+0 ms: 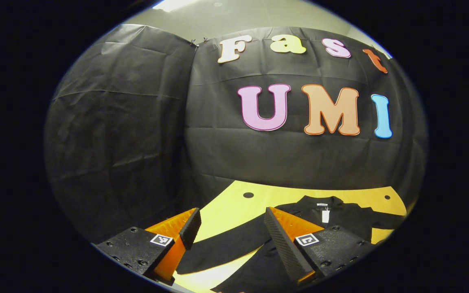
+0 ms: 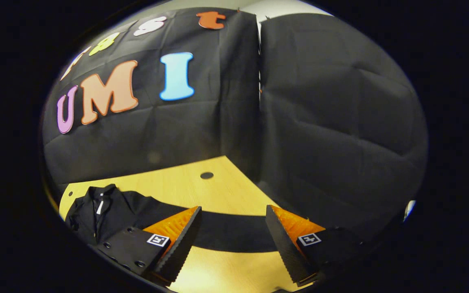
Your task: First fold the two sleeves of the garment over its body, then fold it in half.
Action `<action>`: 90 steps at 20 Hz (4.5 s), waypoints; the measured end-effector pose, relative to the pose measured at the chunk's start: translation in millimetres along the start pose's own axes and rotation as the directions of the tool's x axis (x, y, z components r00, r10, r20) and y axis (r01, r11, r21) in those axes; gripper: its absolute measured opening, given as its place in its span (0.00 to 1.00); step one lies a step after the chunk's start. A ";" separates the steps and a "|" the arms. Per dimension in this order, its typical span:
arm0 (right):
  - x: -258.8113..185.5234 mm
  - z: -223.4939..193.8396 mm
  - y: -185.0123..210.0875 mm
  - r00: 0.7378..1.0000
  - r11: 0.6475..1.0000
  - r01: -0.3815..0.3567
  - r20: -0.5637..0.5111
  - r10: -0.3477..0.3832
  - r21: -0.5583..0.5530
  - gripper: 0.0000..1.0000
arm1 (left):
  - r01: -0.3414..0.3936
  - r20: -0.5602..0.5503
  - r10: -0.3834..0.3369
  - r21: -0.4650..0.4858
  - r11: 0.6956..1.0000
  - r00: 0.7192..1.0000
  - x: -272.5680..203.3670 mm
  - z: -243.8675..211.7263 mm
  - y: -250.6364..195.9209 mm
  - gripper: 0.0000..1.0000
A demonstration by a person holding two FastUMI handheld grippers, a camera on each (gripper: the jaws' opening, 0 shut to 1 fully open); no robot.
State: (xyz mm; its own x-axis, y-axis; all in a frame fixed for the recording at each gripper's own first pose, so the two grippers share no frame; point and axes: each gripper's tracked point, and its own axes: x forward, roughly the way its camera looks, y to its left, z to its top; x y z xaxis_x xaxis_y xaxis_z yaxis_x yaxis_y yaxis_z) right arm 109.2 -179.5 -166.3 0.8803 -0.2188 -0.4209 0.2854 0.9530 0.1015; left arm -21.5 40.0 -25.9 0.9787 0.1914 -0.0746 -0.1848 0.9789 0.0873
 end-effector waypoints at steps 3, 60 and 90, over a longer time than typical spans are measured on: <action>22.9 -24.0 -14.5 0.997 1.000 0.028 -0.073 -0.027 0.011 0.99 | -0.023 -0.012 0.023 0.003 1.000 1.000 -2.8 -4.6 4.4 0.92; 60.2 -36.3 2.8 0.953 0.967 -0.169 -0.282 0.110 -0.193 0.00 | -0.063 -0.055 0.061 -0.028 0.998 0.997 -38.0 -36.6 4.9 0.95; 27.6 11.2 74.4 0.737 0.630 -0.671 -0.257 0.625 -0.391 0.02 | 0.120 -0.125 -0.121 -0.015 0.993 0.985 21.6 -64.6 99.9 0.95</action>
State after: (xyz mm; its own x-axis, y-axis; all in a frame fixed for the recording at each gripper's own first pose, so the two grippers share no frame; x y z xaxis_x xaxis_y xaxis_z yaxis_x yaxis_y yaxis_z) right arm 159.0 -117.0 -160.3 0.7295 0.4885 -0.4787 -0.5591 0.8291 -0.0061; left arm -24.5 146.6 -83.0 0.9749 0.0791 -0.2079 -0.0674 0.9958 0.0626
